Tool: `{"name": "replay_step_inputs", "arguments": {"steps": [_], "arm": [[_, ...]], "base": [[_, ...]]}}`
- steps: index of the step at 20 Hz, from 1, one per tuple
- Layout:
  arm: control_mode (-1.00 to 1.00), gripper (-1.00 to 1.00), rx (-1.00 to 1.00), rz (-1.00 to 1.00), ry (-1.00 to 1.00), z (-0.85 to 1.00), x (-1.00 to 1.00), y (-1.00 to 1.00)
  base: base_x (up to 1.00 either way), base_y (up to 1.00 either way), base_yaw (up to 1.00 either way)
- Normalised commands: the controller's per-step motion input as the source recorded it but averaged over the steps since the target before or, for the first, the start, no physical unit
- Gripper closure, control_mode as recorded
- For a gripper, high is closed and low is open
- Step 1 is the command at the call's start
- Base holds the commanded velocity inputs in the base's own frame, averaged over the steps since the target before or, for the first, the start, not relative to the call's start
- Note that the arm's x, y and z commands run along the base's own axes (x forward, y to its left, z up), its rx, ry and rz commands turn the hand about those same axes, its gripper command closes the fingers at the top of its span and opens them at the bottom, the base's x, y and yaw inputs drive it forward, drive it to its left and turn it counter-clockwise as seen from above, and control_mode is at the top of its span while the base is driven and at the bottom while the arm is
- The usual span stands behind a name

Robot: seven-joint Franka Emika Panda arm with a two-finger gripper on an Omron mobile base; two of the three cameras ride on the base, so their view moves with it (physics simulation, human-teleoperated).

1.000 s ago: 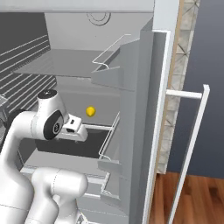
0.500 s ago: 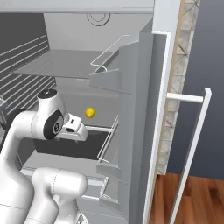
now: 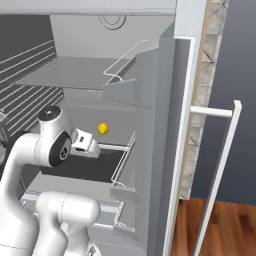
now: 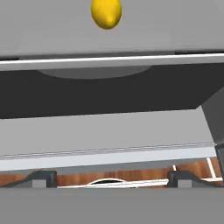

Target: Retrieve a lemon from the fridge and place it on the cutting board with the fish.

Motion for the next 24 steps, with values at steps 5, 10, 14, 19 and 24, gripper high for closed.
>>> {"name": "replay_step_inputs", "arguments": {"steps": [5, 10, 14, 19, 24], "arm": [[-1.00, -1.00, 0.00, 0.00, -0.24, 0.24, 0.12, -0.03], [-1.00, -1.00, -0.01, 0.00, -0.06, 0.42, 0.32, 0.00], [-1.00, -1.00, 0.00, 0.00, 0.00, 0.00, 0.55, 0.00], [-1.00, -1.00, 0.00, 0.00, -0.06, -0.11, 0.57, 0.00], [-1.00, -1.00, 0.00, 0.00, -0.01, -0.11, 0.45, 0.00]], "base": [[0.00, 0.00, 0.00], [0.00, 0.00, 0.00], [0.00, 0.00, 0.00], [0.00, 0.00, 0.00], [0.00, 0.00, 0.00]]}}
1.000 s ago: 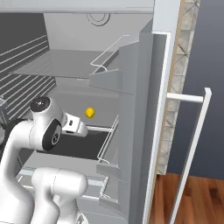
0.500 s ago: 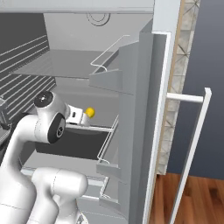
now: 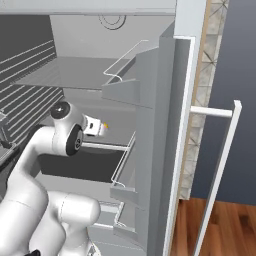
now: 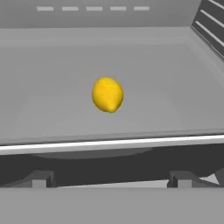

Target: Retrieve a lemon from the fridge and place it on the cutting board with the fish.

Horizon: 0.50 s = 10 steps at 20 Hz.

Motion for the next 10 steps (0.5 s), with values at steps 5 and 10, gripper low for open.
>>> {"name": "replay_step_inputs", "arguments": {"steps": [5, 10], "arm": [[-1.00, -1.00, 0.00, 0.00, 0.00, -0.02, 0.36, 0.00], [-1.00, -1.00, 0.00, 0.00, 0.00, -0.14, 0.52, 0.00]], "base": [[0.00, 0.00, 0.00], [0.00, 0.00, 0.00]]}}
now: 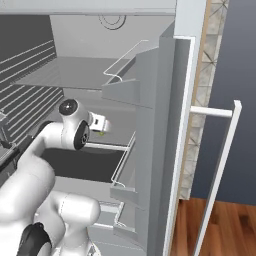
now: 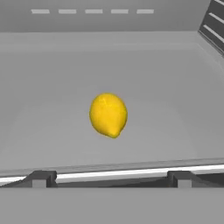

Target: Retrieve a lemon from the fridge and place it on the cutting board with the fish.

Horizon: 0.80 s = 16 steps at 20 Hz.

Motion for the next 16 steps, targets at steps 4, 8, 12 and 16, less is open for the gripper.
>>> {"name": "replay_step_inputs", "arguments": {"steps": [4, 8, 12, 16], "arm": [[-1.00, -1.00, 0.00, 0.00, 0.00, -0.18, 0.34, 0.00], [-1.00, -1.00, 0.00, 0.00, 0.00, -0.11, 0.35, 0.00], [-1.00, -1.00, 0.00, 0.00, 0.00, -0.11, 0.46, 0.00], [-1.00, -1.00, 0.00, 0.00, 0.01, -0.14, 0.42, 0.00]], "base": [[0.00, 0.00, 0.00], [0.00, 0.00, 0.00], [0.00, 0.00, 0.00], [0.00, 0.00, 0.00]]}}
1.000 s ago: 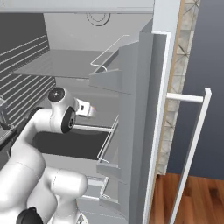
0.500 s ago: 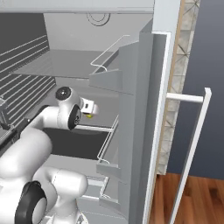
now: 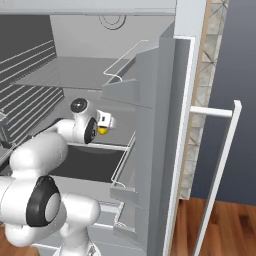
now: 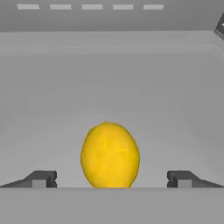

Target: Retrieve a lemon from the fridge and place it on the cutting board with the fish.

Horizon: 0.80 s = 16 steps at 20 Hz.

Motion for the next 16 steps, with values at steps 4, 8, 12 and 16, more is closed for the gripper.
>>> {"name": "replay_step_inputs", "arguments": {"steps": [4, 8, 12, 16], "arm": [[-1.00, -1.00, 0.00, 0.00, 0.05, -0.15, 0.38, 0.00], [-1.00, -1.00, 0.00, 0.00, 0.12, -0.27, 0.15, 0.00], [-1.00, -1.00, 0.00, 0.00, 0.12, -0.30, 0.03, 0.00], [-1.00, -1.00, 0.00, 0.00, 0.04, -0.18, 0.02, 0.00]], "base": [[0.00, 0.00, 0.00], [0.00, 0.00, 0.00], [0.00, 0.00, 0.00], [0.00, 0.00, 0.00]]}}
